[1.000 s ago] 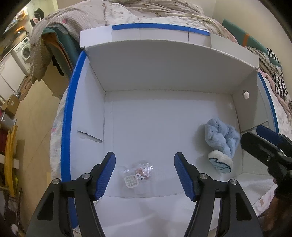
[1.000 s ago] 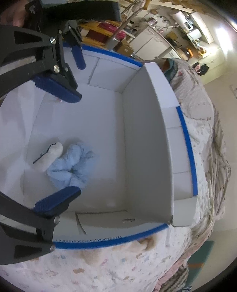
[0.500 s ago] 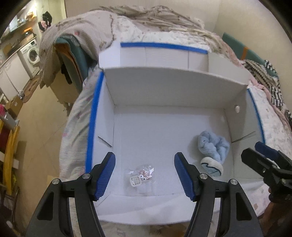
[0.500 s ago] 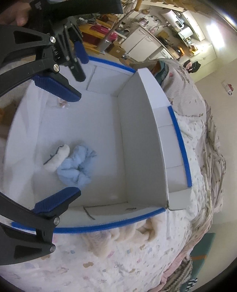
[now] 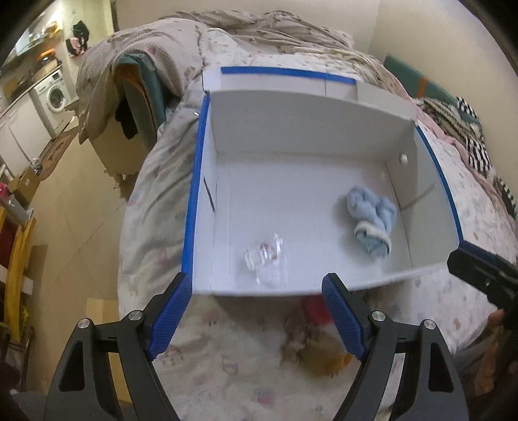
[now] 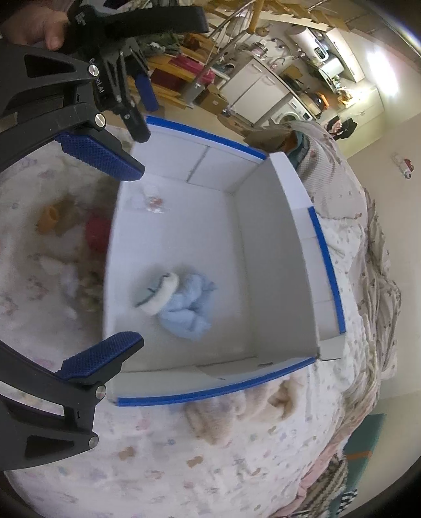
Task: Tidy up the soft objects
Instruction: 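Move both tools back out of the box toward the pile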
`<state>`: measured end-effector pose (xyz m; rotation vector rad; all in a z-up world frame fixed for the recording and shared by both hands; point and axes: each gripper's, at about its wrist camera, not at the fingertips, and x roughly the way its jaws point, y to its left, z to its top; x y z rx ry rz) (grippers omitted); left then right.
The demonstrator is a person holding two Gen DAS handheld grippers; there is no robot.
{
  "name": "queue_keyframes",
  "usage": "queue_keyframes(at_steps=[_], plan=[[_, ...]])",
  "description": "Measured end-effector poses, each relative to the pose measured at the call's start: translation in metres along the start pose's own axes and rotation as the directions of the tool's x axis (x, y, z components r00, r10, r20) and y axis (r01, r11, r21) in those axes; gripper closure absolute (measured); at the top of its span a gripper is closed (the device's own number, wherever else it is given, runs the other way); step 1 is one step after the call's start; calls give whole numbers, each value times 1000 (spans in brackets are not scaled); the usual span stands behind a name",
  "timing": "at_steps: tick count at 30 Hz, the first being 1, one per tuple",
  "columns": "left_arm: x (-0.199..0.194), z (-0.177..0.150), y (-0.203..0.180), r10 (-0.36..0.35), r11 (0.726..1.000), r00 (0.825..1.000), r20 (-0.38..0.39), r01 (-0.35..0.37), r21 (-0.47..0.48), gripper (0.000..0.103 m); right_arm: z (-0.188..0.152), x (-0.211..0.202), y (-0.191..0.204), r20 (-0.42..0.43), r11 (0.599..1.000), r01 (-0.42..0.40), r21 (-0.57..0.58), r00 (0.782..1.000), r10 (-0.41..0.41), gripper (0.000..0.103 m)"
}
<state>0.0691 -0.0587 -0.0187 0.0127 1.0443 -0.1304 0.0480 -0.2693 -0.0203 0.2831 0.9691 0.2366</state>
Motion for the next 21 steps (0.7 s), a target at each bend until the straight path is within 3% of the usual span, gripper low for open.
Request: queue_keyframes(at_steps=[4,7,10,12,17,21], plan=[[-1,-20,2,7,1000,1000,-15,-6,30,22,-18,7,4,-75,997,-76,9,994,77,3],[5,-33,10,16,1000,999,-48,-16,14,22,-30,24,12,-176,990,-142,11,974,141,4],[11,-41,17,6,1000,996,-90,-7,-18,22,-45,48,23,-293,982,-187,8,939,181,26],[15,-46,19,2,1000,994,-108,-5,-29,22,-55,62,32,-354,983,-182,-12,920,166,44],[24,-48,22,15,999,991,-131,-20,-39,22,-69,92,44,-434,985,-169,-35,890,137,52],[33,-45,28,11,997,989,-148,-23,-79,22,-77,108,49,-474,988,-141,-57,875,97,67]])
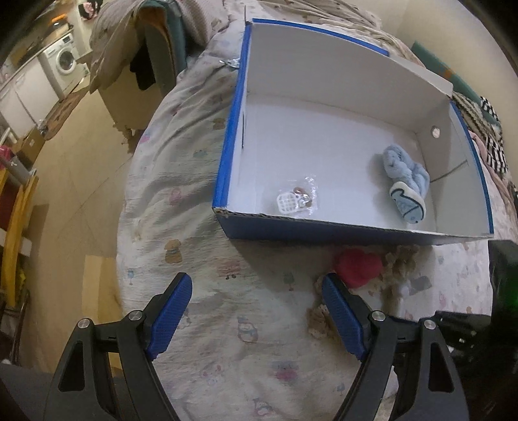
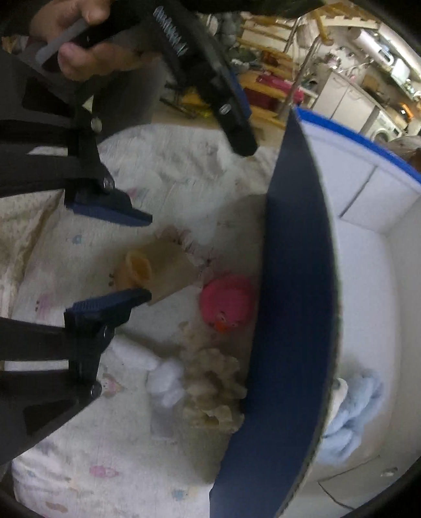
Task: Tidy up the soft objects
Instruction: 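Move both tools back out of the box toward the pile, then grasp the beige cloth piece with the left tool while the right tool grasps the orange cylinder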
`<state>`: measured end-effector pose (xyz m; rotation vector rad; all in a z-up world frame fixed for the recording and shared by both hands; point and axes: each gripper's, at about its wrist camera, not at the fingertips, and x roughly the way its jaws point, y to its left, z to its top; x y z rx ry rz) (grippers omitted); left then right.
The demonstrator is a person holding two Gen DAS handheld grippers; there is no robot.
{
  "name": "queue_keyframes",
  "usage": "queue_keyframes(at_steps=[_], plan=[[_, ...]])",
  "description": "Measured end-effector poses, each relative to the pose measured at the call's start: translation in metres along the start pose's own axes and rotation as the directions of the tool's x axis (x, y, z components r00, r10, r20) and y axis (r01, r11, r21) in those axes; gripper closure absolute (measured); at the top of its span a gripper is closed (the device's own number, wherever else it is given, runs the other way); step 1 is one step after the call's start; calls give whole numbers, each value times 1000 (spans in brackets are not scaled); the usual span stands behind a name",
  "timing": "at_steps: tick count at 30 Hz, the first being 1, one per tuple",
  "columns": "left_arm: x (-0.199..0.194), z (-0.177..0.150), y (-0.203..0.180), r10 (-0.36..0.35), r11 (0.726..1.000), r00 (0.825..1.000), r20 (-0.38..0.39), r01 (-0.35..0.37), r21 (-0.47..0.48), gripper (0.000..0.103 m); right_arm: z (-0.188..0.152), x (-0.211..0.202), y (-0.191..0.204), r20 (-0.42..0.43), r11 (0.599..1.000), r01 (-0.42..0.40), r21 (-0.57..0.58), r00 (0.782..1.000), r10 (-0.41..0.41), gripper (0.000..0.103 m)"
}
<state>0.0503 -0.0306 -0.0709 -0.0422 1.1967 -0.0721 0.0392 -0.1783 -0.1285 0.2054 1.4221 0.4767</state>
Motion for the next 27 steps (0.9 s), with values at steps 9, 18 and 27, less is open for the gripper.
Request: queue_keyframes(at_steps=[9,18,27], plan=[[7,3,-2,0,1000,1000,-9,-1,-6,22,-3,-10,5,34,997,49,-61,998,-47,96],[16,-8,-35,-33,993,998,-57,40,115,25,-7,-68,-29,219,997,29,67,975,-43,97],[41,-37,-92,-77,937,980,-183,134,323,44,-6,-81,-49,261,992,27,127,963,-60,97]])
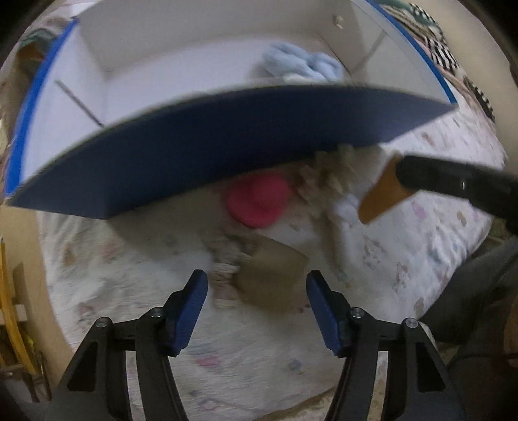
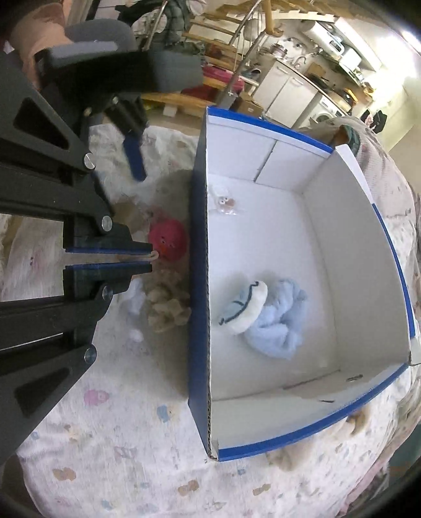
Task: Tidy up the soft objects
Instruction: 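Grasp the beige cloth piece with the left tool while the right tool grasps the orange cylinder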
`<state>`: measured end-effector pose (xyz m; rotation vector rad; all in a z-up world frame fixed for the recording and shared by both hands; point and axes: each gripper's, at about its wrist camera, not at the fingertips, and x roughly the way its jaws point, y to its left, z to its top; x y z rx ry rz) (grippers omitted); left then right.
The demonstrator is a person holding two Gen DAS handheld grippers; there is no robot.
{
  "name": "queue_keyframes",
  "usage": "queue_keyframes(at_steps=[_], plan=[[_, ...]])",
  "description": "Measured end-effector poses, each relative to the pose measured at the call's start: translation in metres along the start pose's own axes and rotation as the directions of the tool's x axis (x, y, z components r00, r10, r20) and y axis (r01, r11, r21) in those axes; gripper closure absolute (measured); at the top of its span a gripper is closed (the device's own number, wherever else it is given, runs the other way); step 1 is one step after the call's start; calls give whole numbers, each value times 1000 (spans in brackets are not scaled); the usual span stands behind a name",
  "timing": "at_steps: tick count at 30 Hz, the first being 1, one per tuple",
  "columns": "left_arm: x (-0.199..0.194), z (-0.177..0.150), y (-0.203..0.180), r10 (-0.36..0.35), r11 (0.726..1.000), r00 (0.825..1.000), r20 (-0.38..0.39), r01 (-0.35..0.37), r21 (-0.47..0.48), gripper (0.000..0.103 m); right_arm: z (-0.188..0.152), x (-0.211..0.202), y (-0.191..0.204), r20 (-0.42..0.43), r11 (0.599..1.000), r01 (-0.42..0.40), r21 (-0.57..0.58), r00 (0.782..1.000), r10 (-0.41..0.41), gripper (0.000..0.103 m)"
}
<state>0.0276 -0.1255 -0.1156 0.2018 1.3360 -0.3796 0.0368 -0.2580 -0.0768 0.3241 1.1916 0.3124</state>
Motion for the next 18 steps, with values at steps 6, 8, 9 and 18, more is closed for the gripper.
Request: queue_keyframes(at_steps=[6,8,9,18], plan=[[18,0,-17,-8,999,998,-58,10,41,82,1,1,0,-1,1000,2,0,1000,-2,97],[23,1,-16,-11,999,997,-77,14,32,85,1,0,1,0,1000,3,-1,1000,-3,97],[23,0,-15,-22,999,996,-84,24,25,88,1,0,1,0,1000,1,-1,1000,-1,97],[-21,-10,5,-101,995,995,0,101,-2,92,1,2,4,-6,1000,-15,-3,1000,15,97]])
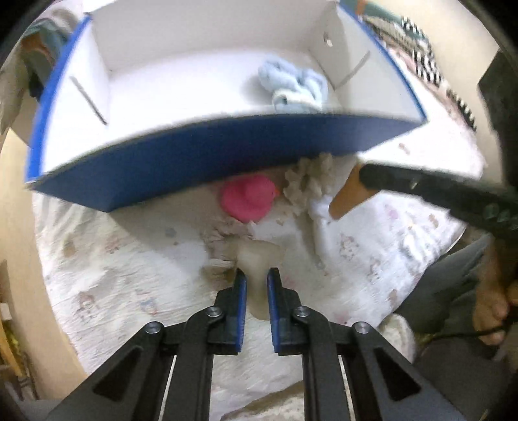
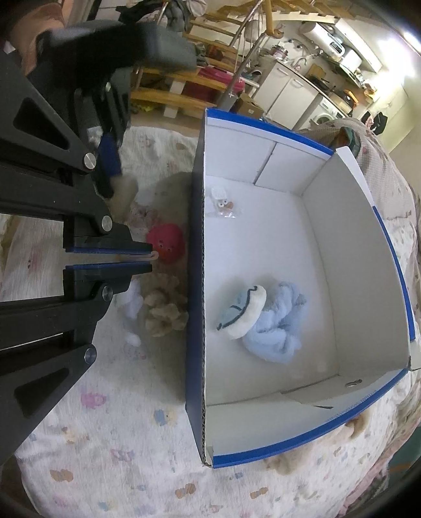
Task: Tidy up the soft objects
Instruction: 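Grasp the beige cloth piece with the left tool while the right tool grasps the orange cylinder, then carry the beige cloth and orange cylinder into the box with both tools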
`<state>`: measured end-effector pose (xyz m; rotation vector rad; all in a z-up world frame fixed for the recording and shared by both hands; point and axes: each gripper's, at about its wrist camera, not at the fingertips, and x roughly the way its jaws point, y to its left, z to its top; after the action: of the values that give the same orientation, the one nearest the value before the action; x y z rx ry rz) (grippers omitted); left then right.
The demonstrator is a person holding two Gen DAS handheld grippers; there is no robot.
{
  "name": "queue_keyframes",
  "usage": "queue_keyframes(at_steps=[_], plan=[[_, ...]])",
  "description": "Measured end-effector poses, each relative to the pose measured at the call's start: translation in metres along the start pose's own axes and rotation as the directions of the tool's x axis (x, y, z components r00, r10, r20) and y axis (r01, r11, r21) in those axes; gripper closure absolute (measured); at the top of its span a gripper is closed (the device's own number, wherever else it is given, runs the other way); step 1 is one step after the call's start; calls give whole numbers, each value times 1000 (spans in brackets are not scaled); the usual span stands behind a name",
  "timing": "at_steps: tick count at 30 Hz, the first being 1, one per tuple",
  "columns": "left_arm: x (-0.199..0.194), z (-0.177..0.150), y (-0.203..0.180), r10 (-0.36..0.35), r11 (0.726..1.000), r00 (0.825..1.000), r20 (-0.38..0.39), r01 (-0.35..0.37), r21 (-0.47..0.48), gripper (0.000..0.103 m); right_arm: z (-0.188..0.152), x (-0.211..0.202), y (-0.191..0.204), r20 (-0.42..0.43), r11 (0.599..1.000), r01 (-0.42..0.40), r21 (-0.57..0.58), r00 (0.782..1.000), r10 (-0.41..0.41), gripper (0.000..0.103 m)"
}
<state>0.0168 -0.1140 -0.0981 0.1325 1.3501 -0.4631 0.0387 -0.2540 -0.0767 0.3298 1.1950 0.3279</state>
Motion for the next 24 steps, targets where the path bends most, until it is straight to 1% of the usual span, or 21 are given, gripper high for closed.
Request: queue_keyframes(at_steps=[2,6,9,11,15,17,18,19,20,22,24], plan=[[-14,-4,7,-18,1000,999,31,19,-20,92,0,0,2,-2,1000,-4,-5,1000,4,97],[-36,-10,30,-7,996,996,90,14,-82,92,1,2,9,-3,1000,-9,-24,1000,9,97],[-39,-8,40,41,992,994,102,-28,-121,92,0,3,13,-8,999,-9,-36,1000,9,97],[-39,-9,46,60,989,993,101,-45,-142,92,-2,3,15,-9,999,-9,-41,1000,9,97],[-36,-5,49,126,981,985,115,-106,-163,92,-3,-5,15,9,999,-18,-45,1000,19,97],[-43,-5,51,167,974,976,139,-142,-175,92,-4,-14,16,31,998,-41,-46,999,43,97],[-48,-5,51,211,966,964,160,-181,-184,93,-5,-18,16,40,997,-57,-46,997,59,97],[-52,-7,51,238,959,954,180,-203,-196,93,-7,-22,17,51,997,-66,-47,996,69,97],[-57,-8,53,244,956,950,196,-201,-213,93,-8,-28,18,66,996,-72,-49,995,75,97],[-63,-10,54,240,953,947,213,-189,-237,93,-8,-39,20,97,994,-92,-53,991,97,97],[-72,-12,53,248,951,938,240,-189,-243,93,-6,-51,23,129,993,-97,-60,986,104,97]])
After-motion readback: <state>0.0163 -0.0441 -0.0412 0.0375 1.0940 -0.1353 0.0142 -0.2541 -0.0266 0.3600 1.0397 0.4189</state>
